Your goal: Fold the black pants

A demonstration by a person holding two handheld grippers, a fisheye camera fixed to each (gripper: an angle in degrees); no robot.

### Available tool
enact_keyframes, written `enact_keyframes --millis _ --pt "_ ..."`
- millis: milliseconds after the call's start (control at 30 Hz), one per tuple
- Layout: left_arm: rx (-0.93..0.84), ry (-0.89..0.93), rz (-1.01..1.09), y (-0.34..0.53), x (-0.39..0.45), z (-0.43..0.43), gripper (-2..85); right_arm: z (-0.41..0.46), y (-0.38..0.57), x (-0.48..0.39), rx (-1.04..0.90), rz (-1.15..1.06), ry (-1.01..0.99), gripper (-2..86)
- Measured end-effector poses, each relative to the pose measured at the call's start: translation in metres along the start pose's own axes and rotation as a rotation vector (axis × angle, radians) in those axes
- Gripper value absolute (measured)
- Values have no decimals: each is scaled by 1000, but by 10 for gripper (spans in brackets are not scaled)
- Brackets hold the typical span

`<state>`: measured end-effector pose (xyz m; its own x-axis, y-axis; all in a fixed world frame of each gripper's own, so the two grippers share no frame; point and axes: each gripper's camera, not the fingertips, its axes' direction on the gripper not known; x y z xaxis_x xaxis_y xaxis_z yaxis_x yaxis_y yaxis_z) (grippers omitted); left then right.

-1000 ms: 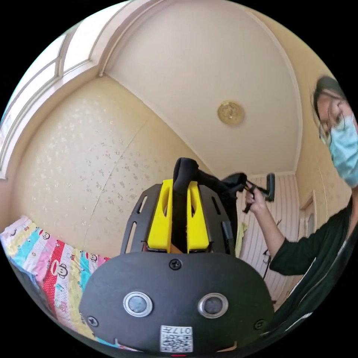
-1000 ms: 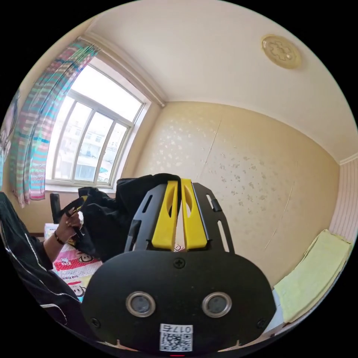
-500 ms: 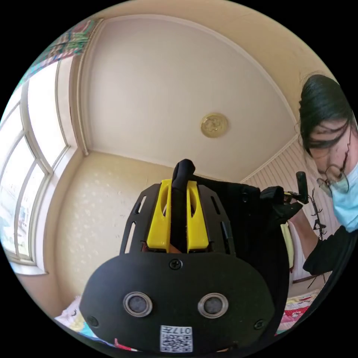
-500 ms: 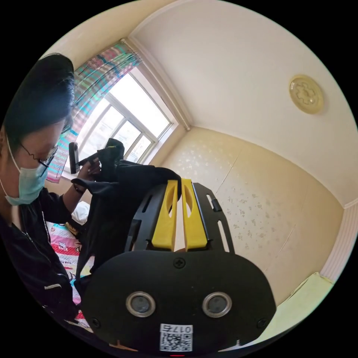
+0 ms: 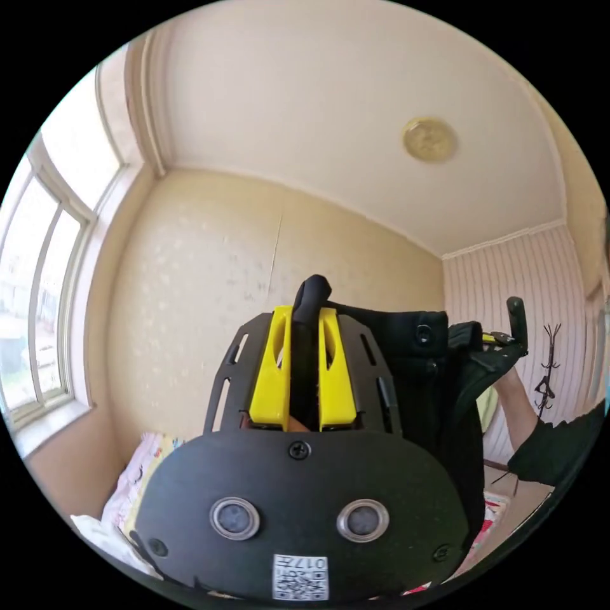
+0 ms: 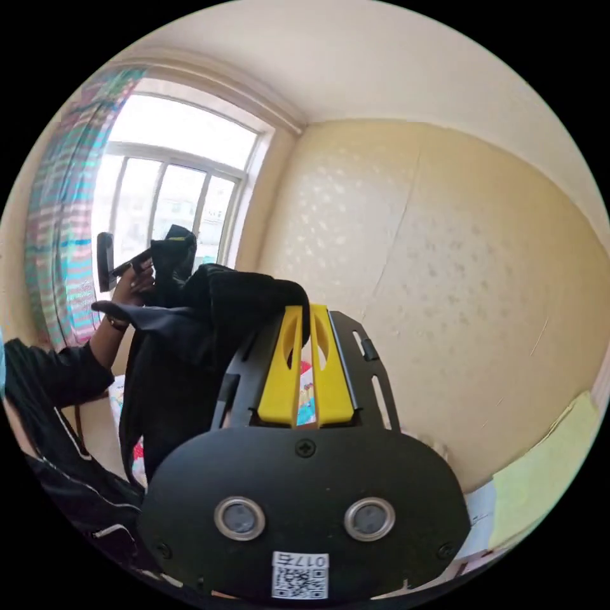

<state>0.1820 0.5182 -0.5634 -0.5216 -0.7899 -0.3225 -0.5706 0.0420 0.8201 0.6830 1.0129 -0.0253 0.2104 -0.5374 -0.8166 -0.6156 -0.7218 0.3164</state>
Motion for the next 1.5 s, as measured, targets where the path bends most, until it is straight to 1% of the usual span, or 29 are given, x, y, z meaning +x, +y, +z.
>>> enact_keyframes --millis 33,67,100,133,167,200,233,333,367,433,533,600,667,767,833,867,967,1033,1067,1100,1133,1167,1200,1233,1267,1333,1400,1433,1500 --pt "-72 -8 -38 18 -32 56 72 57 4 26 -50 88 -20 31" --pt "-114 -13 -45 28 -48 86 74 116 12 52 -95 161 -24 38" --pt "-197 -25 -38 54 -81 148 82 148 18 65 -123 188 -18 41" --pt "-283 -37 -49 87 -115 205 93 212 33 90 -192 236 7 65" --pt "-349 -44 -78 106 -134 231 101 272 56 116 -273 328 32 81" --pt "-528 -77 -174 145 -171 274 110 298 70 127 -314 370 35 86" --pt "-656 -127 -265 182 -202 296 113 337 103 144 -363 440 27 91" --pt "-668 -150 -282 255 -234 287 115 368 187 163 -287 636 -50 95" --pt "-684 -132 -261 270 -236 282 115 371 217 161 -296 637 -97 95" --pt "-841 -121 -189 336 -236 255 115 367 261 150 -388 576 -119 93" --pt "-988 -86 -214 409 -228 190 113 328 332 126 -534 495 -143 84" --pt "-1037 -52 -284 433 -219 145 113 285 362 115 -585 497 -149 80" --pt "-1046 -27 -347 437 -208 101 111 216 378 111 -571 541 -116 77" --pt "-979 -19 -367 395 -189 47 110 131 352 128 -457 577 -15 76" --pt "-876 -17 -303 331 -168 27 110 89 320 141 -353 568 11 75" --pt "-849 -15 -287 313 -162 25 110 68 298 147 -285 559 -5 74" --pt "-743 -24 -191 237 -116 24 108 36 256 144 -185 510 -98 72" --pt "-787 -68 -101 207 -68 35 104 36 247 131 -223 495 -118 69" --pt "-820 -85 -80 205 -55 39 103 45 248 119 -308 486 -118 68" --pt "-900 -128 -45 210 -30 49 103 52 251 113 -365 481 -118 68" --pt "-992 -173 -7 223 -6 61 102 70 261 98 -481 451 -138 69" --pt "-1029 -192 21 232 5 66 102 87 276 80 -538 408 -203 70" --pt "-1058 -260 74 252 27 72 101 95 284 73 -556 411 -241 70" --pt "-1069 -327 68 270 44 75 96 110 301 59 -587 445 -302 70" --pt "-1084 -337 53 277 52 76 94 121 315 49 -636 476 -335 70" --pt "-1135 -268 33 292 79 82 98 129 326 39 -721 468 -296 69" --pt "-1157 -257 125 289 96 83 103 121 323 39 -717 419 -216 63" --pt "-1159 -306 207 282 104 82 105 110 318 46 -661 410 -186 56" --pt "-1143 -389 276 269 106 80 104 97 314 63 -593 453 -174 42"
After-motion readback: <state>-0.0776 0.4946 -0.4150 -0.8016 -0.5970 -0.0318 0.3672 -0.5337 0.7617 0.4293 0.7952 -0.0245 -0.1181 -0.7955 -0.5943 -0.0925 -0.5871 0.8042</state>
